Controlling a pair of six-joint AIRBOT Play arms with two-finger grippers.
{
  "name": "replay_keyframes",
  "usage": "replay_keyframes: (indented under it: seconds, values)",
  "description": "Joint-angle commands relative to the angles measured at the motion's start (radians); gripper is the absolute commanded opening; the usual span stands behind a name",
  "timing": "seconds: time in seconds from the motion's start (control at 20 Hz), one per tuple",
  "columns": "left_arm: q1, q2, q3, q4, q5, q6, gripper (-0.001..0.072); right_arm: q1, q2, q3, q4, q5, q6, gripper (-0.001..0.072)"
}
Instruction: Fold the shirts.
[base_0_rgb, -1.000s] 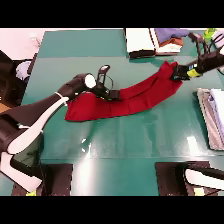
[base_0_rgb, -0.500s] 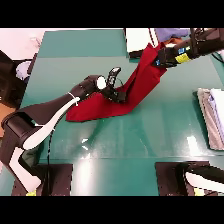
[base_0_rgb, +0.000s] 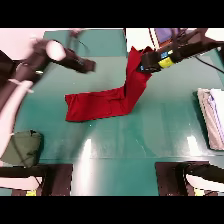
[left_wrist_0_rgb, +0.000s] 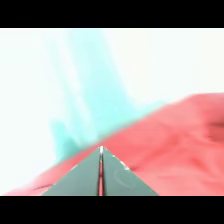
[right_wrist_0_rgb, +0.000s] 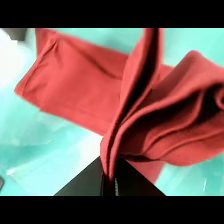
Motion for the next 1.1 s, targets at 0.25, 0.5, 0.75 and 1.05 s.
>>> replay_keyframes:
  seconds: [0.25,0.5,0.75,1.05]
  values:
    - [0.256,0.276,0.005,0.158,-0.1,0.029,0.0029,0.281,-0.225,0.002,0.013,-0.352,0.059,0.0016]
    - [0.256,0.28,0.005,0.165,-0.159,0.054,0.0029,0.436,-0.435,0.002,0.094,-0.675,0.054,0.002]
    - [0.256,0.28,0.005,0.165,-0.183,0.055,0.0029,0.471,-0.531,0.116,0.077,-0.603,0.0,0.0422]
    - [0.256,0.28,0.005,0.158,-0.229,0.1,0.0029,0.261,-0.335,-0.024,-0.29,-0.216,0.028,0.0421]
